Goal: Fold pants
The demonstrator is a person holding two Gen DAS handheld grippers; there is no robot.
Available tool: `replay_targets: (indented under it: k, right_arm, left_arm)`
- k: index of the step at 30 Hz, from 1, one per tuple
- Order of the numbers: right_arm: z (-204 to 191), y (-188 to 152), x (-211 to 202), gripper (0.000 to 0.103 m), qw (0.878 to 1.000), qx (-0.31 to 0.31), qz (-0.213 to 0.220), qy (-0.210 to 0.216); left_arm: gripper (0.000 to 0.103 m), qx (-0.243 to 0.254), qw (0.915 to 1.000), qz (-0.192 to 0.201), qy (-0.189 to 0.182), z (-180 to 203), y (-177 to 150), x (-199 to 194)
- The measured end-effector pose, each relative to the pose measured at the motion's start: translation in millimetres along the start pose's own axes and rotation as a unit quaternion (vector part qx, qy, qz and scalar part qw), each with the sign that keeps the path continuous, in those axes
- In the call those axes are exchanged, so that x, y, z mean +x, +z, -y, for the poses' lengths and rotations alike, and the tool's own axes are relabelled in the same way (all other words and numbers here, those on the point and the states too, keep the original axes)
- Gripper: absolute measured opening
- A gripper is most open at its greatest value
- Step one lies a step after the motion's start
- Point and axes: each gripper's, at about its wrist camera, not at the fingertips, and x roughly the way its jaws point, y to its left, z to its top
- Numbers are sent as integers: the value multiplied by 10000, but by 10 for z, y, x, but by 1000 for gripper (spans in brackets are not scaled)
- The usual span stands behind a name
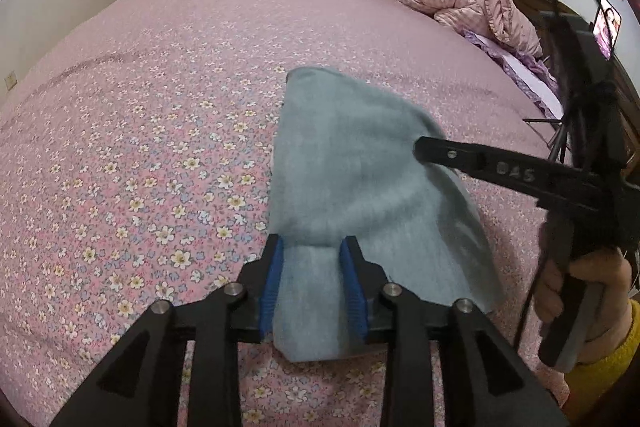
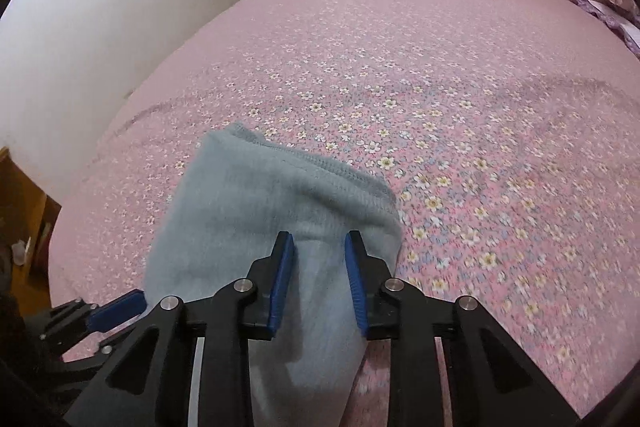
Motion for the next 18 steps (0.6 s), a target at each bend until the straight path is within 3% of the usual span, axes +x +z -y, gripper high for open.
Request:
replay_targets:
  k: [3, 8, 13, 18]
  right_arm:
    - [-25, -63, -170, 28, 9999, -90, 46, 46]
    - [-123, -270, -504, 40, 9995, -250, 184, 97]
    - [-190, -451, -749, 52, 9992, -315, 230, 64]
    - [-211, -640, -866, 54, 9992, -370, 143, 65]
  left_arm:
    - [41, -95, 9999, -36, 42, -24, -16, -69]
    - [44, -113, 9999, -29, 75, -40, -83, -225]
    - [61, -171, 9998, -22, 86, -38, -187, -387]
    - [75, -239, 9996, -1, 126, -19, -232, -504]
